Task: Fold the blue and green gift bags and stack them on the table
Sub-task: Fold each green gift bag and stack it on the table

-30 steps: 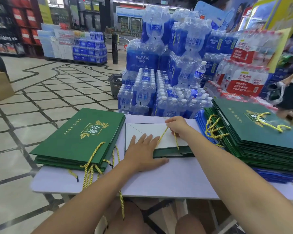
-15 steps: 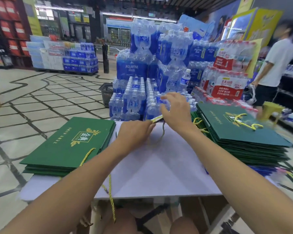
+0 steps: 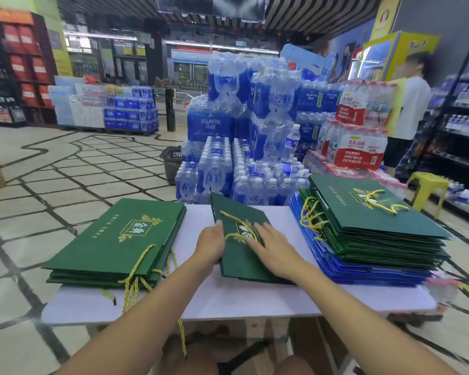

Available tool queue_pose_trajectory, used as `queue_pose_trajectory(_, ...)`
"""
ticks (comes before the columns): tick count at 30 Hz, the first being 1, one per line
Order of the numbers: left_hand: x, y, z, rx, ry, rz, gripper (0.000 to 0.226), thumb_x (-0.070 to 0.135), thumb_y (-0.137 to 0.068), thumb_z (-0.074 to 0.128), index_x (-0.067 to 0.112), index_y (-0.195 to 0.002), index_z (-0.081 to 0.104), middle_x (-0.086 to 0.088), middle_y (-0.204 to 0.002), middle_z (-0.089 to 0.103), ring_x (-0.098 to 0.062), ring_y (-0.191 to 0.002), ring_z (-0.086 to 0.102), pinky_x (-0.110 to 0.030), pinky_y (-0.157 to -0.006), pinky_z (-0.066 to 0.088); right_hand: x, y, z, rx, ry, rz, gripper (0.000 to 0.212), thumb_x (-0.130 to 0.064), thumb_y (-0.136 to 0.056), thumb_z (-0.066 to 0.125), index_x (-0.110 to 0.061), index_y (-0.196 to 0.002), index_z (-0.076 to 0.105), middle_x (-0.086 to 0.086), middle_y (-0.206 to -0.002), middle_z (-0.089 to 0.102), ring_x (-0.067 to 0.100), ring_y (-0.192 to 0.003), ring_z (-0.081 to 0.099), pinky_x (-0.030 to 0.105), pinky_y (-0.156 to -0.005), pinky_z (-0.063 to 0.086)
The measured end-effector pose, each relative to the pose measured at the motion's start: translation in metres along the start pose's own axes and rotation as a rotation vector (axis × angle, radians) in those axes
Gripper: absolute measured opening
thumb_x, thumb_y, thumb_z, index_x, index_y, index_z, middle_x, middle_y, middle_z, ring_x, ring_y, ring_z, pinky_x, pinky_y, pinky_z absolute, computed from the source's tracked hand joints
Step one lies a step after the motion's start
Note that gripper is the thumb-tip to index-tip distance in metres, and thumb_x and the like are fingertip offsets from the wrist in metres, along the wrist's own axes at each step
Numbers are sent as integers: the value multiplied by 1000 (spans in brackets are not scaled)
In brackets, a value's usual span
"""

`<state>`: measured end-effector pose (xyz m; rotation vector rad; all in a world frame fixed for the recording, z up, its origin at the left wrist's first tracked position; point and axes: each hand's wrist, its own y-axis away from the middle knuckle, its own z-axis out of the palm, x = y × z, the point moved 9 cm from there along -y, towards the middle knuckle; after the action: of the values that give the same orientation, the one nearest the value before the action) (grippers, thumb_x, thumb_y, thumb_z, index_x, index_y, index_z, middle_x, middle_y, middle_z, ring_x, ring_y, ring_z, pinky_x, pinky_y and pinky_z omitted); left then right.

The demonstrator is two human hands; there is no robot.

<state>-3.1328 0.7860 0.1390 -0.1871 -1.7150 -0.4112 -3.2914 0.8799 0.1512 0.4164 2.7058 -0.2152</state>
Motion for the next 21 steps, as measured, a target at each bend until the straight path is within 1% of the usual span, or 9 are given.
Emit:
queue_pose_trajectory(3, -3, 1, -4, 10, -425, 44, 70, 59, -100, 37, 3, -139, 52, -22, -140, 56, -39, -126, 56, -48, -108, 46, 11, 17, 25, -45, 152, 25, 72, -71, -100, 22, -34, -161, 19, 3, -169, 20, 23, -156, 14, 48, -126, 14)
queue_pose_trajectory(6, 24, -1, -7, 112, -841, 305, 75, 48, -106, 41, 15, -164, 9, -16, -170, 11, -38, -155, 14, -51, -123, 23, 7, 23, 29, -66, 219, 29, 79, -76, -97, 19, -34, -163, 12, -1, -171, 11, 20, -158, 5, 48, -127, 5)
queue_pose_trajectory(8, 31, -10, 18, -8, -1094, 498, 65, 47, -109, 32, 28, -165, 7, -7, -173, 1, -32, -159, -3, -54, -127, 12, 4, 24, 32, -75, 267, 25, 84, -79, -94, 19, -32, -164, 11, -1, -172, 8, 20, -158, 2, 48, -127, 3)
queue_pose_trajectory(9, 25, -17, 30, -105, -1157, 517, 60, 48, -109, 28, 33, -165, 9, -3, -173, 0, -29, -159, -7, -55, -127, 8, 4, 25, 33, -79, 290, 24, 86, -80, -93, 18, -32, -164, 10, -1, -172, 6, 20, -158, 1, 48, -127, 3)
queue_pose_trajectory(12, 5, -39, 48, -261, -1271, 465, 56, 52, -109, 19, 42, -163, 11, 2, -173, 0, -25, -159, -8, -56, -127, -1, 3, 24, 35, -92, 332, 23, 89, -82, -91, 14, -31, -164, 7, 0, -172, 5, 21, -158, 0, 49, -127, 3)
queue_pose_trajectory(15, -5, -50, 53, -287, -1339, 445, 56, 55, -108, 14, 43, -163, 8, 4, -173, 1, -22, -159, -5, -57, -126, -4, 6, 23, 36, -99, 336, 40, 88, -82, -91, 14, -32, -164, 6, 0, -172, 5, 21, -158, -1, 52, -126, 2)
queue_pose_trajectory(17, -10, -54, 54, -290, -1334, 443, 57, 56, -108, 14, 44, -163, 8, 4, -173, 1, -22, -159, -5, -57, -126, -5, 7, 22, 37, -110, 334, 62, 87, -82, -91, 15, -33, -163, 6, -2, -172, 4, 20, -158, -2, 61, -123, -1)
queue_pose_trajectory(19, -9, -52, 52, -250, -1314, 434, 58, 59, -106, 18, 45, -162, 8, 2, -173, -3, -24, -159, -8, -58, -125, -7, 8, 23, 38, -118, 318, 83, 87, -83, -90, 16, -35, -163, 8, -3, -172, 5, 19, -158, -1, 71, -118, -1)
queue_pose_trajectory(21, -1, -48, 41, -110, -1278, 381, 67, 63, -104, 24, 38, -164, 8, -8, -173, -6, -32, -159, -9, -58, -125, -7, 7, 23, 31, -77, 272, 92, 82, -81, -91, 24, -38, -160, 17, -5, -170, 10, 19, -157, 4, 72, -117, 4)
